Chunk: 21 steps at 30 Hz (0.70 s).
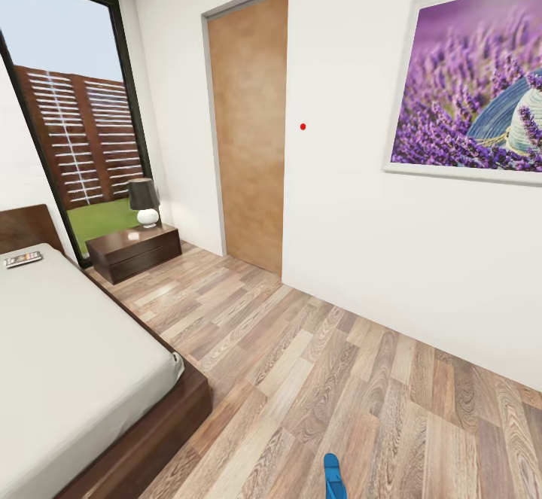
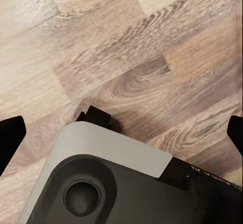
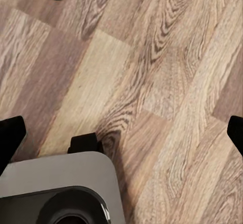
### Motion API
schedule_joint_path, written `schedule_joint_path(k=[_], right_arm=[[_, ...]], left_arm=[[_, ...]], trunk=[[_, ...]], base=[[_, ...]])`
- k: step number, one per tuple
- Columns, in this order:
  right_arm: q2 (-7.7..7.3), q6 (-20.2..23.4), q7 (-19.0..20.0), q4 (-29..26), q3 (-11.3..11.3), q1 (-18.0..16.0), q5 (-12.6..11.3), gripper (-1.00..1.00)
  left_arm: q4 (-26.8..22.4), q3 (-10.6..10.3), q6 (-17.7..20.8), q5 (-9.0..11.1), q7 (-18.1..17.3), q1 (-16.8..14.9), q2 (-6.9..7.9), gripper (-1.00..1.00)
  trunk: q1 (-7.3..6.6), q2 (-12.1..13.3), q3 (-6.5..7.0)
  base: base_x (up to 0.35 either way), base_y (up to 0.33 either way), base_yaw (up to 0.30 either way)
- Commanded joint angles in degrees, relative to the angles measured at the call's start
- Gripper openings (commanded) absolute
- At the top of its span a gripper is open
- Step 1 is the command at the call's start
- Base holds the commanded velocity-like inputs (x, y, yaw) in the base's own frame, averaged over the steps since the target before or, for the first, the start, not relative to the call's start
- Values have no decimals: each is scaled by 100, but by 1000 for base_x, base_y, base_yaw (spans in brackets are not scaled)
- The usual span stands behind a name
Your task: In the bedroom, move the book from the bed onto either nightstand, and place the two sandals side by side next to the bed.
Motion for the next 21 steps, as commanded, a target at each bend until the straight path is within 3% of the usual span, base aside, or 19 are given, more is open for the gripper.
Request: schedule_joint_path(k=[1,8,12,14,15,18,19,21], right_arm=[[4,-1,27,-102,2,-3,-112,100],[5,410,44,-595,2,-12,-174,100],[1,801,43,-1039,2,-33,-187,100],[0,1115,45,-1296,2,-85,-192,100],[-1,1510,45,-1529,2,-181,-200,100],[-7,2160,46,-1763,2,-422,-212,100],[-17,2552,46,-1851,2,-644,-222,100],[-25,2874,47,-1905,-1,-890,-230,100]], left_arm=[[-7,2,16,73,-9,-94,3,100],[-15,4,163,95,-40,-401,-4,100],[-19,9,345,245,-61,-656,-19,100],[-19,8,411,364,-94,-755,-22,100],[-23,6,475,473,-175,-841,-27,100],[-39,4,553,579,-366,-943,-31,100],[-83,3,598,620,-531,-991,-33,100],[-161,3,643,649,-710,-1022,-36,100]], trunk=[[0,-3,-6],[0,-3,-6],[0,-3,-6],[0,-3,-6],[0,-3,-6],[0,-3,-6],[0,-3,-6],[0,-3,-6]], base=[[0,0,0],[0,0,0],[0,0,0],[0,0,0],[0,0,0],[0,0,0],[0,0,0],[0,0,0]])
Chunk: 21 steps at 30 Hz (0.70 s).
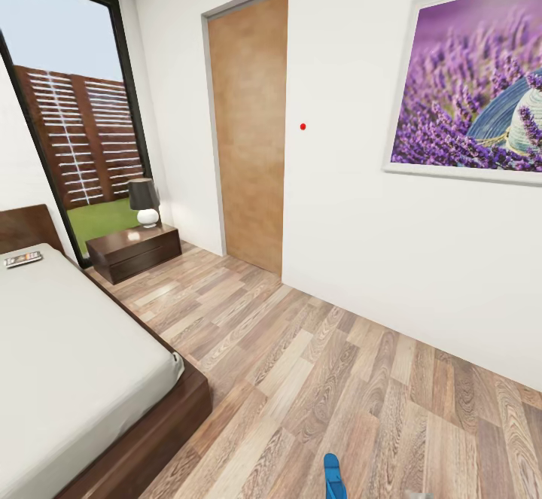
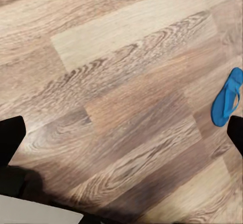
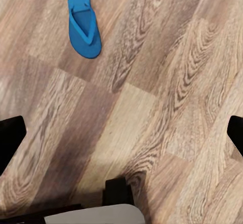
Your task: In the bedroom, move the book from the bed onto either nightstand, and place the two sandals side by side next to the bed.
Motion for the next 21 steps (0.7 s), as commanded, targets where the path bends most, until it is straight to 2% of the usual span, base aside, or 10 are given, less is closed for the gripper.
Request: schedule_joint_path(k=[1,10,15,16,20,21], right_arm=[[-4,283,-33,-46,4,-253,-60,100],[24,1036,-43,-98,0,-1142,-60,100],[30,1182,-51,-77,0,-1586,-45,100],[34,1268,-67,-9,2,-1779,-40,100],[37,1595,-84,329,4,-2287,-38,100],[38,1762,-89,571,3,-2591,-36,100]], left_arm=[[-115,39,97,64,-199,-21,-8,100],[-653,39,274,123,-638,-51,-38,100],[-1213,38,332,375,-706,-55,-79,100],[-1390,35,347,494,-713,-55,-121,100],[-1704,22,364,657,-703,-56,-263,100],[-1860,19,373,701,-697,-56,-351,100]], trunk=[[0,-4,-7],[0,-4,-7],[0,-4,-7],[0,-4,-7],[0,-4,-7],[22,-44,-25]], base=[[0,0,0],[0,0,0],[0,0,0],[0,0,0],[0,0,0],[0,0,0]])
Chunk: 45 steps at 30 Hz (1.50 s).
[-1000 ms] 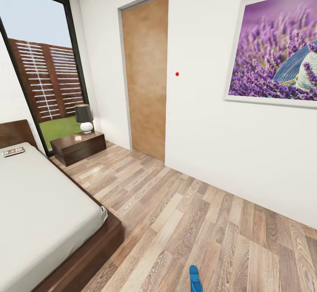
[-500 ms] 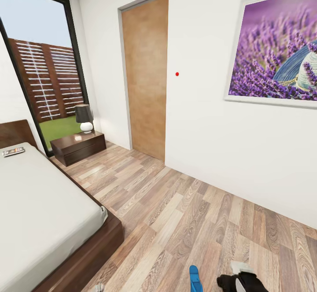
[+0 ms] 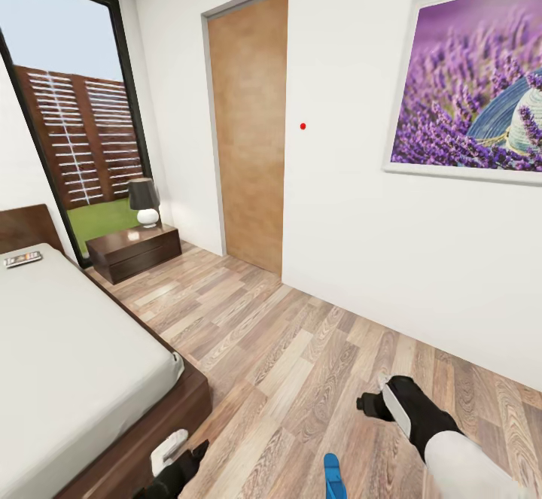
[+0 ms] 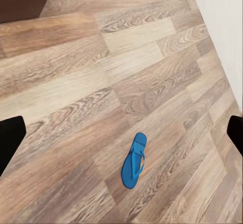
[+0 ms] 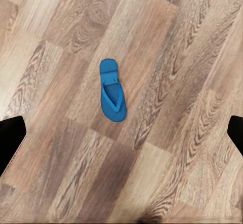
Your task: In the bedroom, move the book from the bed onto either nightstand, and place the two sandals side by side next to the bed.
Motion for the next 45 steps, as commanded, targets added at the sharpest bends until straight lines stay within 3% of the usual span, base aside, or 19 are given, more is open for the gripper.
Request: schedule_joint_path(k=[1,3,6,9,21,27,36,45], right_arm=[[0,95,-47,130,-4,-171,-61,100],[5,246,-53,483,-2,-595,-52,100],[9,333,-57,717,0,-920,-48,100],[32,393,-61,883,9,-1180,-52,100],[171,308,-65,1141,-68,-1300,-89,100],[208,147,-74,1168,-30,-1303,-104,100],[459,20,-129,1173,10,-1359,-80,100],[742,243,-138,1219,18,-1415,-41,100]], left_arm=[[-80,36,67,72,-31,-3,-55,100],[-255,30,115,103,-29,-4,-162,100],[-393,26,282,122,-42,-4,-212,100],[-637,26,813,132,-52,-7,-251,100],[-1171,32,2096,156,-69,-3,-208,100],[-1242,18,2322,162,-73,-4,-210,100],[-1268,13,2403,169,-76,-3,-212,100],[-1270,16,2417,172,-70,-4,-239,100]], trunk=[[23,-45,-26],[67,-126,-62],[132,-246,-116],[198,-366,-170],[462,-847,-385],[594,-1088,-493],[791,-1449,-655],[989,-1810,-816]], base=[[0,0,0],[0,0,0],[0,0,0],[0,0,0],[0,0,0],[0,0,0],[0,0,0],[0,0,0]])
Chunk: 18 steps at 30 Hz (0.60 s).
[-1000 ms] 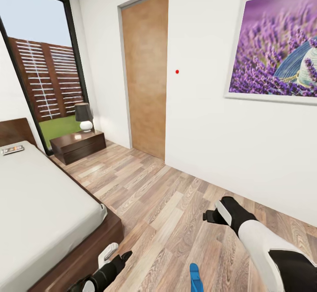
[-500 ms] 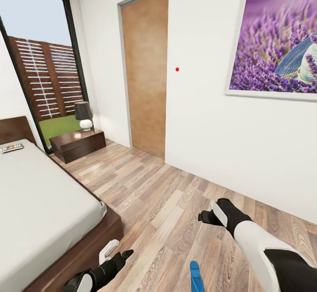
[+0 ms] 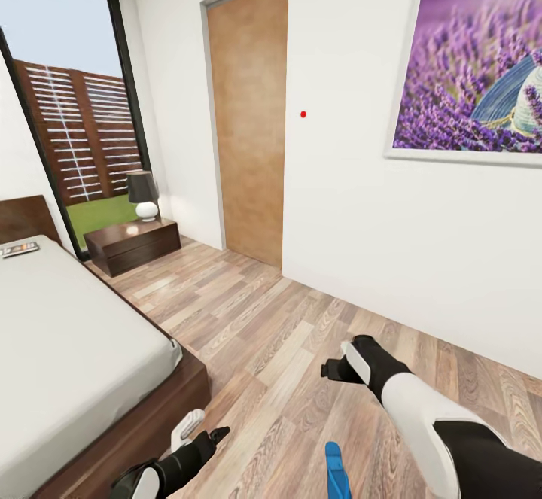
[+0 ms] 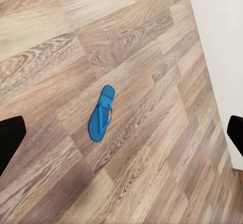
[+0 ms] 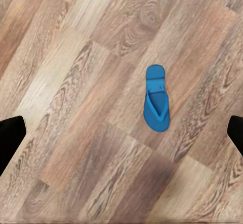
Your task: In the bedroom, move the book from the bed onto either nightstand, and place the two sandals side by side next to the bed.
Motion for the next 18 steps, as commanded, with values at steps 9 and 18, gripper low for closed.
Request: schedule_joint_path(k=[9,18], right_arm=[[104,283,-79,-9,-11,-183,-33,100],[112,321,-149,53,-18,-291,-33,100]], left_arm=[[-7,71,249,66,-20,-3,85,100],[-30,70,857,682,-42,-4,221,100]], trunk=[[198,-366,-168],[395,-727,-330]], base=[[0,0,0],[0,0,0]])
